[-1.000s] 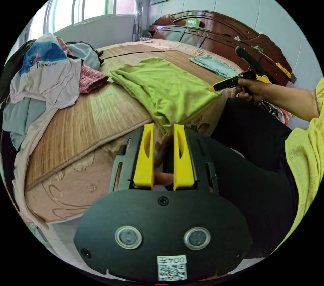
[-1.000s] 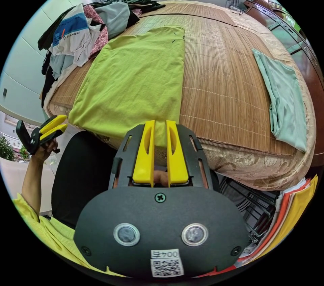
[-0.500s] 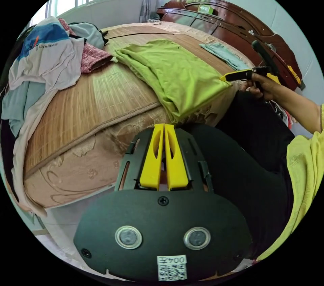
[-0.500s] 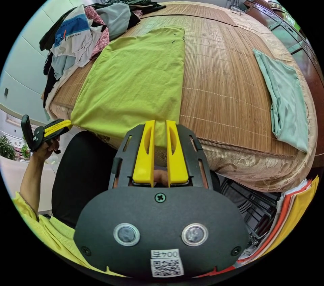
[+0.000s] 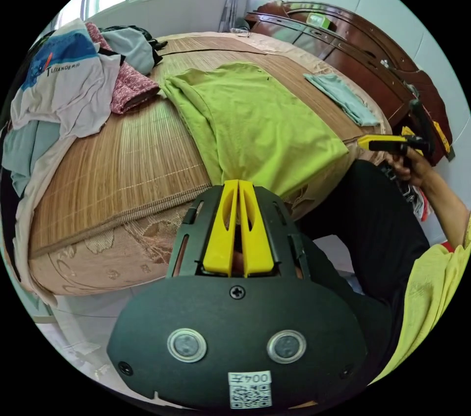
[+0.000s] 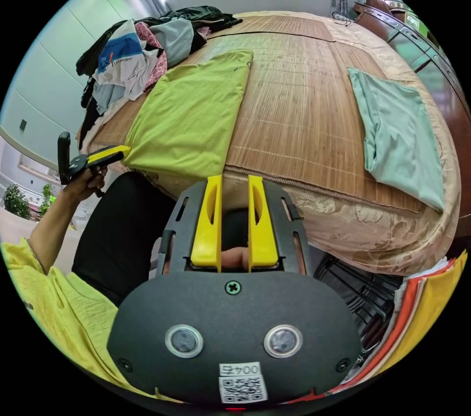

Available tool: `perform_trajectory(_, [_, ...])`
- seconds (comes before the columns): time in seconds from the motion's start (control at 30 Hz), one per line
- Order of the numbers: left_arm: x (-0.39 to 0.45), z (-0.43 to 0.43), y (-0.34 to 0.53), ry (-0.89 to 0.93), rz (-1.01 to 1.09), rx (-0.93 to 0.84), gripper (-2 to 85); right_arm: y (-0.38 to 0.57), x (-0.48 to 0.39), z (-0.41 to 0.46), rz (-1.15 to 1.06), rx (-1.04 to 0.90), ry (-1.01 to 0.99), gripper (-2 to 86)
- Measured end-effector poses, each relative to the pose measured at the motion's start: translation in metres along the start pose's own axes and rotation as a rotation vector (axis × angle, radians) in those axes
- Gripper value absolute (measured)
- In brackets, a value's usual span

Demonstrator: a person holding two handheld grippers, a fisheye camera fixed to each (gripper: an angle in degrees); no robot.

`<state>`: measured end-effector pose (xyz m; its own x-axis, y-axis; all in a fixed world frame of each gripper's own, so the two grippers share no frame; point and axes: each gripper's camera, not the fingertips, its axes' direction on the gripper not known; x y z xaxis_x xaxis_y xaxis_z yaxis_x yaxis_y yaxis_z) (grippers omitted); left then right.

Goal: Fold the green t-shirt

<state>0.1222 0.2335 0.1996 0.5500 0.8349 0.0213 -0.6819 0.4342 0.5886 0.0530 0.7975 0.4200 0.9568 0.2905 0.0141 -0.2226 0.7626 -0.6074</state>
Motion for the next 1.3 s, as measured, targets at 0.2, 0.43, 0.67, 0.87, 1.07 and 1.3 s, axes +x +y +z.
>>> perform_trajectory(0.2, [-0.008,0.006,-0.008,0.017,-0.03,0.009,0.1,-0.012,0.048,0.021,0.139,-0.05,-0.319,8.6])
perform_trajectory(0.43, [-0.017,0.013,-0.019,0.036,-0.052,0.017,0.1,-0.017,0.102,0.039,0.307,-0.072,-0.433,8.5])
perform_trajectory(0.67, [-0.026,0.02,-0.032,0.04,-0.061,0.026,0.2,-0.025,0.125,0.046,0.31,-0.075,-0.504,8.0])
perform_trajectory(0.87, [-0.037,0.024,-0.045,0.054,-0.071,0.018,0.2,-0.035,0.141,0.045,0.289,-0.072,-0.469,1.4])
perform_trajectory(1.07, [-0.046,0.032,-0.056,0.076,-0.049,-0.005,0.3,-0.03,0.162,0.049,0.307,-0.138,-0.449,1.7])
perform_trajectory(1.3, [-0.072,0.019,-0.073,0.082,-0.099,-0.024,0.6,-0.039,0.192,0.023,0.284,-0.08,-0.407,5.3])
